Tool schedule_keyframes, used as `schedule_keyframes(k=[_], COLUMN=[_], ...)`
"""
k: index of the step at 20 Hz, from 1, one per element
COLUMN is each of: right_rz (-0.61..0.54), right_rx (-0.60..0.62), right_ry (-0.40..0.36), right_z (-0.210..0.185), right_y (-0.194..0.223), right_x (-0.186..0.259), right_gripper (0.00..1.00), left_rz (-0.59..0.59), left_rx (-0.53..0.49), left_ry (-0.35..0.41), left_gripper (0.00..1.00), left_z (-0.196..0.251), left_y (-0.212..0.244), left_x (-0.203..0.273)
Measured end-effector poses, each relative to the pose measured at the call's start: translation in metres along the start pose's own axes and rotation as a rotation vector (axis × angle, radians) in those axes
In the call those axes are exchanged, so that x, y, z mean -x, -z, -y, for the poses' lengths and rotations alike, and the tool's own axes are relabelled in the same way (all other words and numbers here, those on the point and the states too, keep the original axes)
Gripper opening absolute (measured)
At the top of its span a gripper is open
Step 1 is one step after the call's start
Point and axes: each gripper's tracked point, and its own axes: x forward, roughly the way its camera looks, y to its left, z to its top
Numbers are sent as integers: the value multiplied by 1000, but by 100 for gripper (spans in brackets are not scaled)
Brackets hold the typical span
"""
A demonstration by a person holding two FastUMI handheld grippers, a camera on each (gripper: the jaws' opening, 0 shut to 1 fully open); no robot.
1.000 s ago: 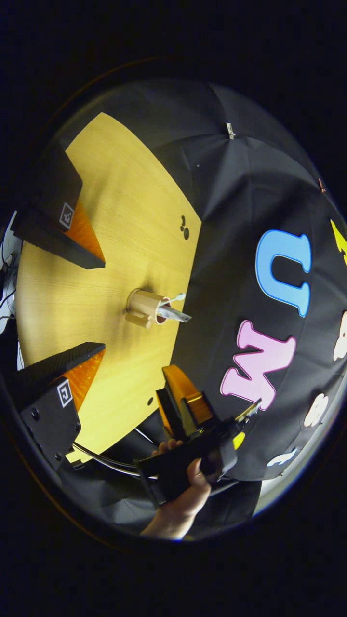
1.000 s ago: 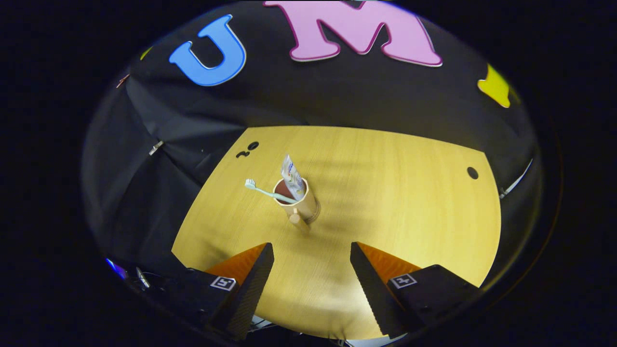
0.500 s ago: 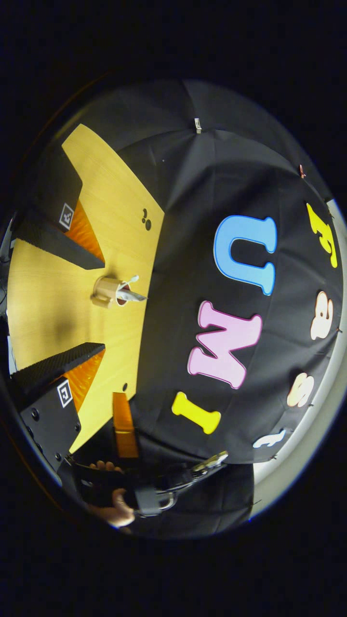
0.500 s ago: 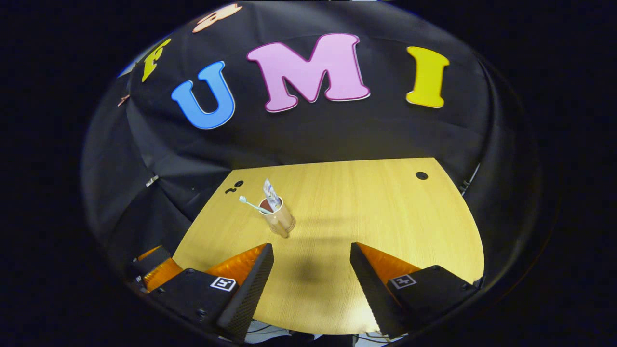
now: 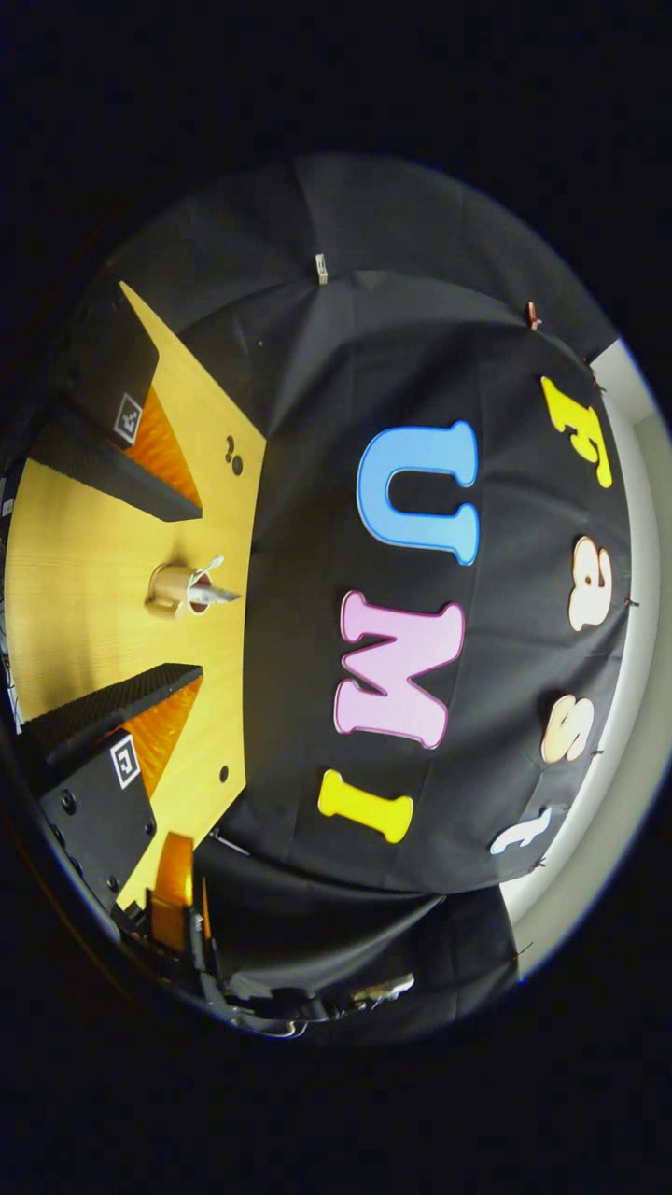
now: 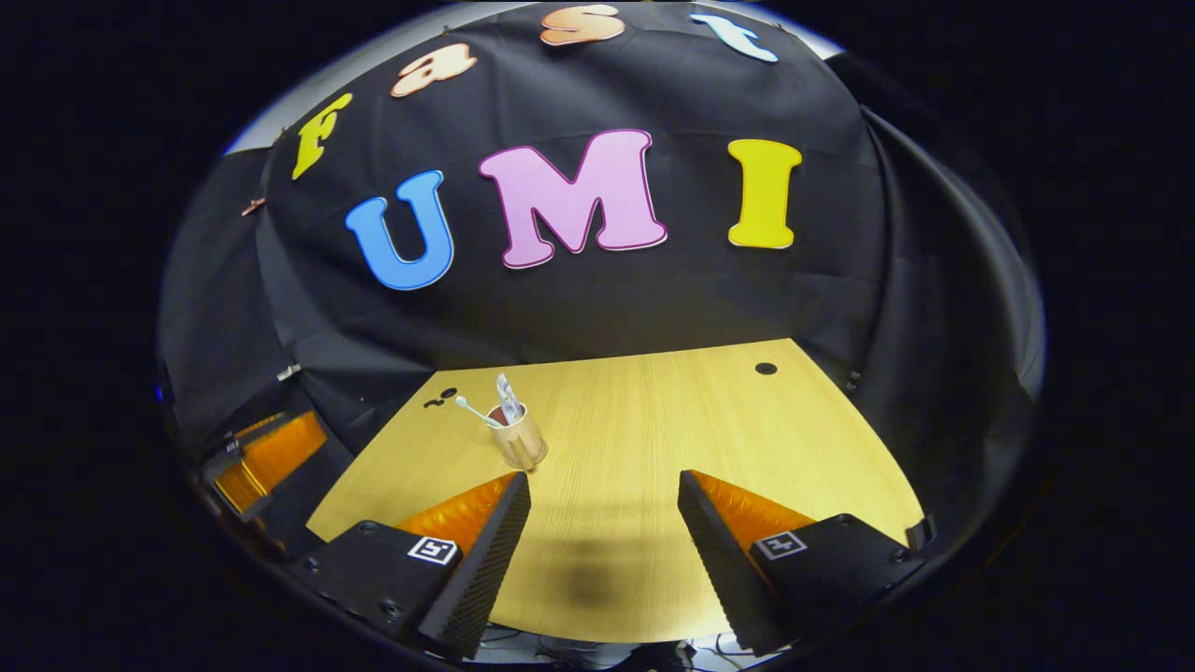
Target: Put the toothbrush and toothpaste on the desktop into the cup, then pick up the cup and place it on the coaster on the desktop.
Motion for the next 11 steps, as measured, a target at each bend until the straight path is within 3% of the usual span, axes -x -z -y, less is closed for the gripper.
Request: schedule_keyframes(k=[2, 11], right_rz=[11, -8], right_rx=[21, 14], right_ry=[9, -28], right_z=[2, -5], right_y=[2, 9], right_x=[1, 0], right_gripper=[98, 98], left_rz=[-30, -28], left_rx=[30, 4], left_ry=[-35, 18], left_gripper=[96, 97], left_z=[1, 31], left_y=[9, 15], left_x=[4, 5])
